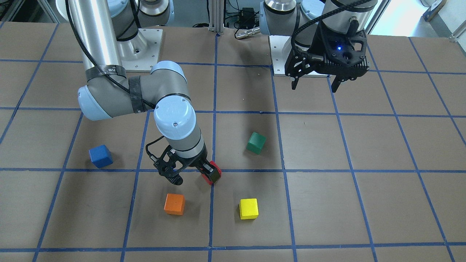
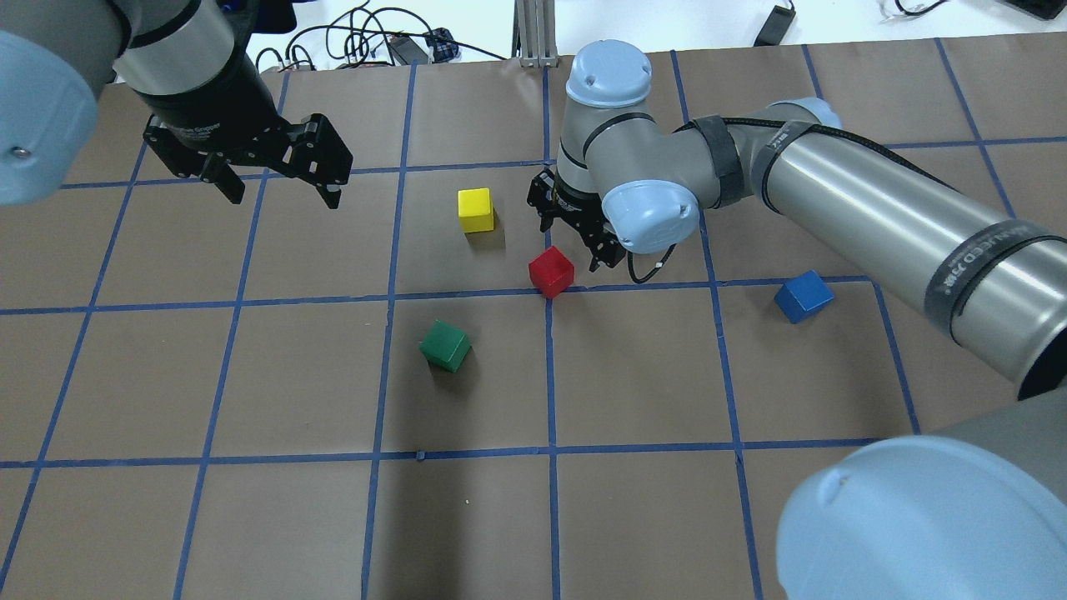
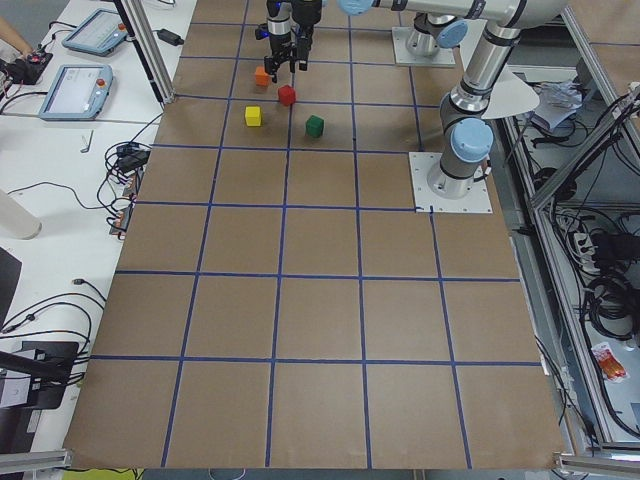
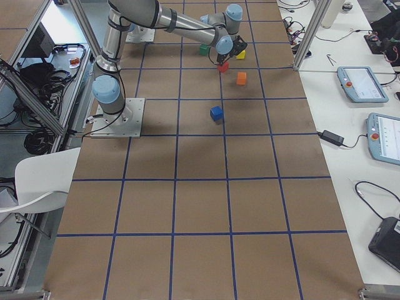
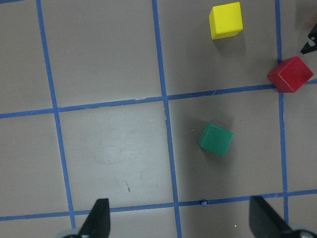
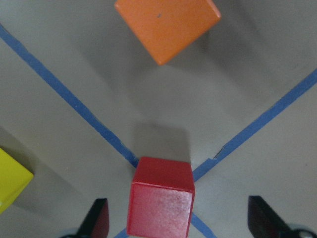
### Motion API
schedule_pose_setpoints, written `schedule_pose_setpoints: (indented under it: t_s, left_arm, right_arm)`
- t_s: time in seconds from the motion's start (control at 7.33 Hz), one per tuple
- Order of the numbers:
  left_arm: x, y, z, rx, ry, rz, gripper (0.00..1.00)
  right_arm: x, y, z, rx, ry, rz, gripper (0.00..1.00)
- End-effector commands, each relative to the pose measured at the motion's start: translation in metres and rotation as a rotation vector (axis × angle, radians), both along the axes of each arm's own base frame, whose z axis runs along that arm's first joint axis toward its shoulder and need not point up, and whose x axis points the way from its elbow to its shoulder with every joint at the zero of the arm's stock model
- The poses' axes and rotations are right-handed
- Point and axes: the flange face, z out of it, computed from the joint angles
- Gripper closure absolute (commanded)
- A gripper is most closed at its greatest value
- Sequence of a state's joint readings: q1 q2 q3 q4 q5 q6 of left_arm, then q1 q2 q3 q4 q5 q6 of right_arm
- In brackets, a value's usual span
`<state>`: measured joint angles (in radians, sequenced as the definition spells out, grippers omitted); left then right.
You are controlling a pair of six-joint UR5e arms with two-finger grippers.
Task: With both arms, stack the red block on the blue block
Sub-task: 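Reach the right gripper to the red cube and grasp it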
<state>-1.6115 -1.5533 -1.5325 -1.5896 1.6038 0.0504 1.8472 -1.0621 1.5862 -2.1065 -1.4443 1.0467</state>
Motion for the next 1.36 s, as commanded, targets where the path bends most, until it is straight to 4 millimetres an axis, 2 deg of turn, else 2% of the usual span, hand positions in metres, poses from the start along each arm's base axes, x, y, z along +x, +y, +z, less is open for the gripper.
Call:
schedule_pose_setpoints:
  t_s: [0.0, 0.27, 0.55, 0.68, 0.82, 0.95, 1.09, 1.23]
  left_arm:
    - [0.0, -0.001, 0.003, -0.004, 0.007, 0.002, 0.0]
    - [0.007, -0.006, 0.006, -0.009, 0.003, 0.014, 0.0]
    - [0.007, -0.006, 0.005, -0.007, 0.002, 0.014, 0.0]
    - [0.006, -0.005, 0.004, -0.006, 0.002, 0.011, 0.0]
    - [0.007, -0.005, 0.005, -0.007, 0.002, 0.013, 0.0]
    - [0.007, -0.005, 0.005, -0.006, 0.002, 0.013, 0.0]
    - [0.005, -0.005, 0.0, 0.002, 0.007, 0.017, 0.0]
    - [0.005, -0.004, 0.002, -0.003, 0.006, 0.016, 0.0]
  right_arm:
    - [0.002, -0.002, -0.02, 0.037, -0.001, -0.032, 0.0]
    - [0.011, 0.0, -0.026, 0.052, -0.032, -0.026, 0.0]
    - [0.013, 0.001, -0.031, 0.059, -0.046, -0.023, 0.0]
    - [0.014, -0.001, -0.042, 0.071, -0.042, -0.025, 0.0]
    - [0.014, -0.002, -0.041, 0.067, -0.042, -0.026, 0.01]
    - [0.014, -0.002, -0.042, 0.067, -0.043, -0.026, 0.23]
    - [0.014, -0.001, -0.042, 0.072, -0.049, -0.037, 0.68]
    - [0.017, -0.002, -0.039, 0.076, -0.079, -0.038, 1.0]
